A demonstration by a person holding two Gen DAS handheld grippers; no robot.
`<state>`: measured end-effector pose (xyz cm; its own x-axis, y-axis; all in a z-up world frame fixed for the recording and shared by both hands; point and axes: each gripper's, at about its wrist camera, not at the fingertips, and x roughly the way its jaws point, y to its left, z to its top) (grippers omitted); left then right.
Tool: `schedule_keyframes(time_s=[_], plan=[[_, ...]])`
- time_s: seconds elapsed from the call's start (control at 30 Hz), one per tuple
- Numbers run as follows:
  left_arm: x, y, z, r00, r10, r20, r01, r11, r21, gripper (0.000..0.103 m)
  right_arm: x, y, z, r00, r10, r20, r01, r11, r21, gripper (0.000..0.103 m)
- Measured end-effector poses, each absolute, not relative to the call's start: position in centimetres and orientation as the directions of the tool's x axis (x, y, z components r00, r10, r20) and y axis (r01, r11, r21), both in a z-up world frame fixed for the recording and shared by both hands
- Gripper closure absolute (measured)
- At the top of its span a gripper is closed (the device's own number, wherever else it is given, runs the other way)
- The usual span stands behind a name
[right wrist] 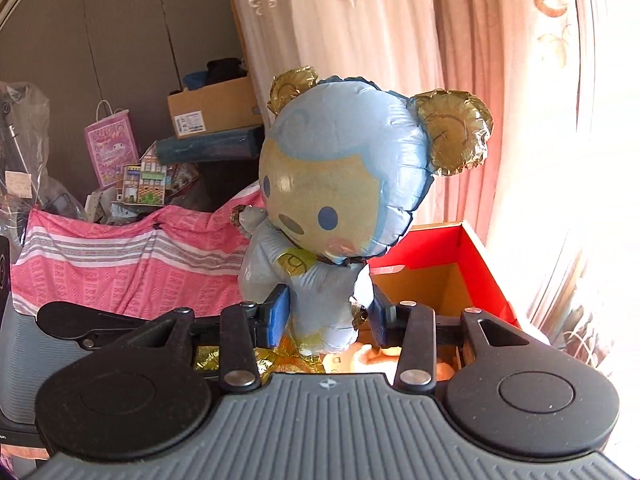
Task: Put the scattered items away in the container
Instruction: 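Lower the balloon into the red box and open both tools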
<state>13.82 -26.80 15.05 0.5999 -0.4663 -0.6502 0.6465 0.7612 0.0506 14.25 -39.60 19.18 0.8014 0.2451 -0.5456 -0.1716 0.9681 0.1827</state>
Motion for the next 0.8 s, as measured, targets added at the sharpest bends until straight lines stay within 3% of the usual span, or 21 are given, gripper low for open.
schedule_keyframes(time_s=[0.13, 0.2, 0.3, 0.33, 0.37, 0.5, 0.8], plan=[[15.4, -29.4, 13.6, 0.568, -0.451, -0.688, 0.644, 0.765, 0.030, 0.092, 16.7, -41.2, 17.5, 0.782, 0.205, -0.589, -0.146, 0.978, 0.146, 0.052], [16.2, -30.2, 12.8, 0.553, -0.443, -0.706, 0.639, 0.769, 0.017, 0.082, 18.0, -41.6, 16.5, 0.767, 0.186, -0.614, -0.133, 0.982, 0.131, 0.049], [17.0, -30.6, 11.7, 0.556, -0.423, -0.716, 0.618, 0.786, 0.015, 0.035, 19.6, -41.9, 15.0, 0.738, 0.171, -0.653, -0.134, 0.985, 0.106, 0.022], [17.1, -30.6, 11.5, 0.570, -0.413, -0.710, 0.605, 0.796, 0.022, 0.012, 19.9, -41.9, 14.5, 0.732, 0.165, -0.661, -0.135, 0.986, 0.097, 0.017], [17.0, -30.5, 11.5, 0.593, -0.404, -0.696, 0.591, 0.806, 0.036, 0.002, 20.3, -41.7, 14.1, 0.728, 0.154, -0.668, -0.132, 0.988, 0.083, 0.015], [17.0, -30.4, 11.8, 0.620, -0.388, -0.682, 0.584, 0.809, 0.070, 0.000, 20.6, -42.5, 13.2, 0.720, 0.150, -0.678, -0.116, 0.989, 0.095, 0.004], [17.4, -29.2, 11.9, 0.600, -0.401, -0.692, 0.581, 0.813, 0.032, 0.000, 20.2, -44.1, 12.7, 0.723, 0.160, -0.672, -0.063, 0.984, 0.167, 0.003]])
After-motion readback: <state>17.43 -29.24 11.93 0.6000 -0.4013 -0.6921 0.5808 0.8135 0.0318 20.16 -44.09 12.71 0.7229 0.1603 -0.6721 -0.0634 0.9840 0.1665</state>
